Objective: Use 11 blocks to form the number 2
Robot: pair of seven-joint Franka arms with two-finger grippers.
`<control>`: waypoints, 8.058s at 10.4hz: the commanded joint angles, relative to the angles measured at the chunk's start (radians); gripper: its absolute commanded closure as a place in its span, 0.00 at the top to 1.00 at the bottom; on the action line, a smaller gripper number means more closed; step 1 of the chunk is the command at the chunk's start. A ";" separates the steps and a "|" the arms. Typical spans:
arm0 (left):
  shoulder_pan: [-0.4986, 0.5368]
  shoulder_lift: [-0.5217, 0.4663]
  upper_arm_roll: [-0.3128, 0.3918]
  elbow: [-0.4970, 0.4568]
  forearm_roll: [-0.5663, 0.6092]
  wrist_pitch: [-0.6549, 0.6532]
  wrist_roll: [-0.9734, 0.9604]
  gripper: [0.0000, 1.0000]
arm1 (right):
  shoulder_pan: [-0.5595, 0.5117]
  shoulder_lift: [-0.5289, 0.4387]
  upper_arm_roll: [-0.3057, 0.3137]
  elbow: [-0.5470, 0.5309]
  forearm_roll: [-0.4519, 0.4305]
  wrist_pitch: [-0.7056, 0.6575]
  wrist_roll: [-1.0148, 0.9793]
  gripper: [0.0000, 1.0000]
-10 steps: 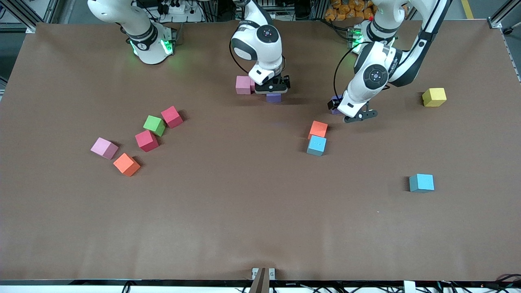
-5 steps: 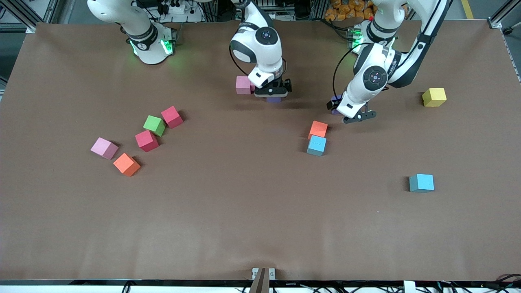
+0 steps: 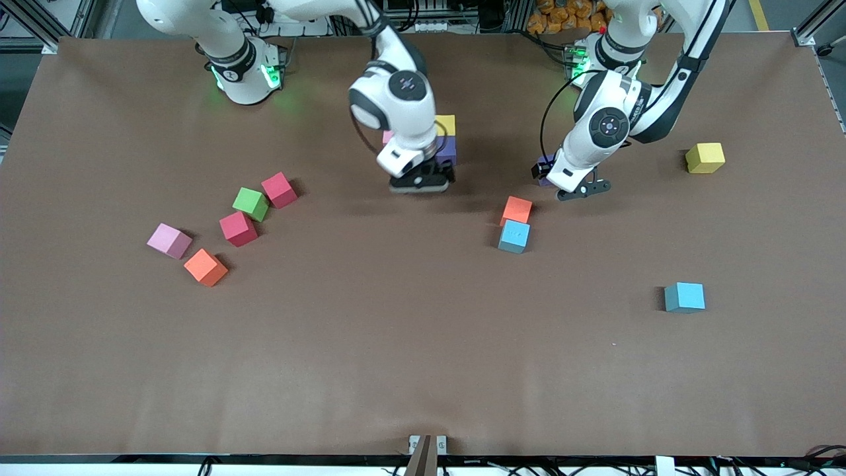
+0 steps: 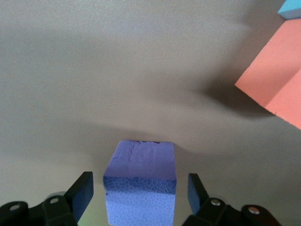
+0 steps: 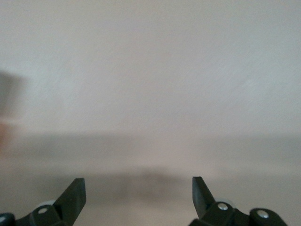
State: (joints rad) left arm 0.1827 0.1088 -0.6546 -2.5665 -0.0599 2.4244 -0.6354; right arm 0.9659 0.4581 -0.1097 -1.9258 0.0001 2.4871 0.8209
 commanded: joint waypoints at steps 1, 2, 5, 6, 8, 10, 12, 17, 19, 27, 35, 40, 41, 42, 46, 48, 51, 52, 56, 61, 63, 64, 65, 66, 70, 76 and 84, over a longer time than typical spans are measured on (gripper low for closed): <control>0.011 0.000 -0.010 -0.009 -0.017 0.013 0.014 0.90 | -0.158 -0.074 0.057 -0.022 -0.020 -0.082 -0.211 1.00; 0.011 0.000 -0.010 -0.011 -0.017 0.013 0.013 0.90 | -0.243 -0.091 0.100 -0.022 -0.020 -0.126 -0.306 1.00; 0.011 0.008 -0.011 -0.012 -0.017 0.013 0.014 0.90 | -0.503 -0.142 0.214 -0.057 -0.020 -0.181 -0.625 1.00; 0.011 0.008 -0.011 -0.012 -0.017 0.013 0.014 0.90 | -0.563 -0.156 0.217 -0.068 -0.019 -0.185 -0.758 1.00; 0.011 0.006 -0.013 -0.020 -0.017 0.013 0.016 0.91 | -0.698 -0.159 0.219 -0.074 -0.011 -0.206 -1.025 1.00; 0.011 0.006 -0.014 -0.023 -0.017 0.013 0.017 0.91 | -0.794 -0.164 0.219 -0.071 -0.008 -0.230 -1.163 1.00; 0.011 0.008 -0.014 -0.027 -0.017 0.013 0.020 0.90 | -0.883 -0.162 0.217 -0.068 -0.008 -0.246 -1.296 1.00; 0.011 0.038 -0.014 -0.026 -0.015 0.013 0.020 0.78 | -1.047 -0.110 0.212 -0.073 -0.009 -0.228 -1.512 1.00; 0.009 0.042 -0.014 -0.021 -0.014 0.013 0.022 0.37 | -1.079 -0.072 0.212 -0.076 -0.008 -0.191 -1.577 1.00; -0.051 0.042 -0.126 0.172 -0.101 -0.111 -0.050 0.00 | -1.135 0.027 0.214 -0.076 -0.008 -0.090 -1.643 1.00; -0.219 0.219 -0.122 0.446 -0.110 -0.171 -0.227 0.00 | -1.127 0.037 0.219 -0.064 -0.008 -0.097 -1.658 0.19; -0.359 0.299 0.033 0.535 -0.100 -0.176 -0.228 0.00 | -1.118 0.025 0.290 0.007 0.009 -0.103 -1.629 0.16; -0.415 0.316 0.085 0.555 -0.100 -0.176 -0.231 0.00 | -1.115 0.019 0.301 0.010 0.026 -0.105 -1.610 0.16; -0.455 0.336 0.117 0.571 -0.098 -0.176 -0.237 0.00 | -1.092 0.011 0.301 0.008 0.028 -0.105 -1.568 0.16; -0.620 0.361 0.239 0.606 -0.081 -0.172 -0.272 0.00 | -1.015 -0.030 0.300 0.007 0.148 -0.216 -1.384 0.16; -0.629 0.364 0.242 0.606 -0.031 -0.172 -0.277 0.00 | -0.971 -0.033 0.291 0.007 0.195 -0.220 -1.346 0.16; -0.664 0.374 0.245 0.606 -0.006 -0.172 -0.277 0.00 | -0.923 -0.047 0.291 0.002 0.195 -0.218 -1.278 0.16; -0.667 0.379 0.245 0.606 -0.005 -0.172 -0.277 0.00 | -0.905 -0.050 0.291 0.001 0.195 -0.218 -1.243 0.16; -0.706 0.390 0.277 0.609 0.002 -0.171 -0.270 0.00 | -0.773 -0.052 0.265 0.002 0.193 -0.206 -1.163 0.14; -0.739 0.416 0.303 0.643 -0.001 -0.171 -0.277 0.00 | -0.618 -0.045 0.269 -0.034 0.095 -0.206 -1.358 0.15; -0.743 0.423 0.303 0.649 -0.003 -0.171 -0.279 0.00 | -0.605 -0.045 0.269 -0.045 0.038 -0.202 -1.559 0.15; -0.753 0.425 0.305 0.649 -0.003 -0.171 -0.280 0.00 | -0.598 -0.045 0.269 -0.053 0.038 -0.183 -1.636 0.15; -0.755 0.425 0.309 0.649 -0.003 -0.172 -0.280 0.00 | -0.586 -0.045 0.271 -0.076 0.038 -0.142 -1.681 0.15; -0.756 0.425 0.309 0.649 -0.003 -0.171 -0.280 0.00 | -0.570 -0.047 0.271 -0.094 0.038 -0.113 -1.698 0.14; -0.767 0.436 0.311 0.649 -0.004 -0.171 -0.282 0.00 | -0.532 -0.050 0.271 -0.104 0.038 -0.103 -1.706 0.08; -0.773 0.445 0.311 0.649 0.000 -0.171 -0.297 0.02 | -0.452 -0.093 0.262 -0.193 0.081 -0.063 -1.653 0.08; -0.781 0.453 0.311 0.648 0.023 -0.171 -0.305 0.92 | -0.366 -0.098 0.222 -0.196 0.097 -0.065 -1.582 0.07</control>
State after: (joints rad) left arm -0.5823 0.5479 -0.3520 -1.9380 -0.0733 2.2730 -0.9069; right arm 0.5890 0.3942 0.1186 -2.0891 0.0778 2.4176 -0.7681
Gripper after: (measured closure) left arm 0.445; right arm 0.445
